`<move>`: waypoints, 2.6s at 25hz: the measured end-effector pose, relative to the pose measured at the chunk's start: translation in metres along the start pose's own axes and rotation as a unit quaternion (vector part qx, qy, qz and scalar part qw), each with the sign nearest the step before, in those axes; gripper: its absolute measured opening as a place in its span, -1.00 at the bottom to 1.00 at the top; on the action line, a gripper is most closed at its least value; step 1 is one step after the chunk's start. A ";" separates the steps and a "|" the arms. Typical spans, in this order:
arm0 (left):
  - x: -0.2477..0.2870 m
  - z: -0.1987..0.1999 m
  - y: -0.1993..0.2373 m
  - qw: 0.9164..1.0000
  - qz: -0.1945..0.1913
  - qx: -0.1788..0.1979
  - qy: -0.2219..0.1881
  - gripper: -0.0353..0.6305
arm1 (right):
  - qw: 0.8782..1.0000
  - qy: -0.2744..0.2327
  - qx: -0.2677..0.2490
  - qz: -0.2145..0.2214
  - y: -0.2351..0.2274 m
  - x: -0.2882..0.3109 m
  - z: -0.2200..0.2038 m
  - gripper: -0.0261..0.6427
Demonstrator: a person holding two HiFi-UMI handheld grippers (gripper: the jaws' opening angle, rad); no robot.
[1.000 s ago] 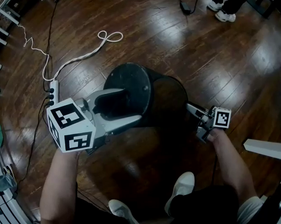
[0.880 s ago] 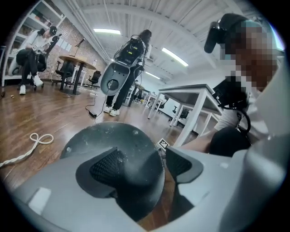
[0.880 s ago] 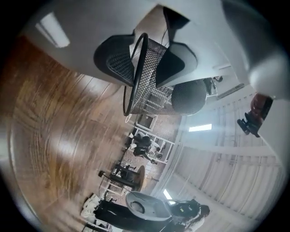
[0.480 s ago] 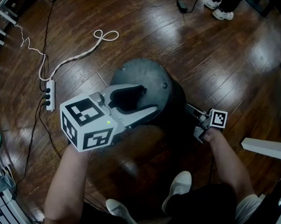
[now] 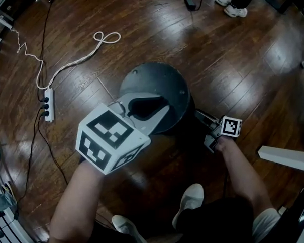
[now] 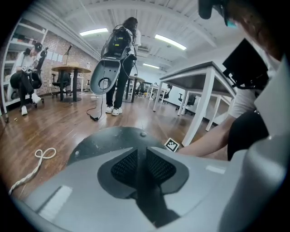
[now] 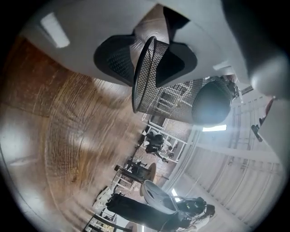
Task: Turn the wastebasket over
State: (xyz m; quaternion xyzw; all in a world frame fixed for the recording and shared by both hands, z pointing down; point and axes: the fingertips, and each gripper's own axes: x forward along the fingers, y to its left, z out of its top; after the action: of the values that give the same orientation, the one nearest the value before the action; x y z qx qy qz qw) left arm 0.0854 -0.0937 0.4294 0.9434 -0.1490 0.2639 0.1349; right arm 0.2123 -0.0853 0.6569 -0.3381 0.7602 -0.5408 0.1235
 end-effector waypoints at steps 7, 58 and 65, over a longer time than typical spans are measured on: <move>0.020 0.011 -0.015 0.999 0.005 0.031 -0.009 -0.87 | 1.000 -0.006 -0.003 -0.014 -0.007 0.003 0.000 -0.74; -0.102 0.011 -0.109 0.976 -0.149 -0.010 -0.156 -0.82 | 0.894 0.090 -0.415 -0.144 0.400 -0.088 0.024 -0.44; -0.116 0.000 -0.110 0.979 -0.130 0.018 -0.157 -0.83 | 0.860 0.100 -0.488 -0.112 0.404 -0.066 -0.005 -0.43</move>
State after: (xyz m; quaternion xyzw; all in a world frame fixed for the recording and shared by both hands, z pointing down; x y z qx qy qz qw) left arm 0.0299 0.0313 0.3477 0.9867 -0.0397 0.0951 0.1256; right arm 0.1046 0.0371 0.2809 -0.3823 0.8919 -0.1416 -0.1959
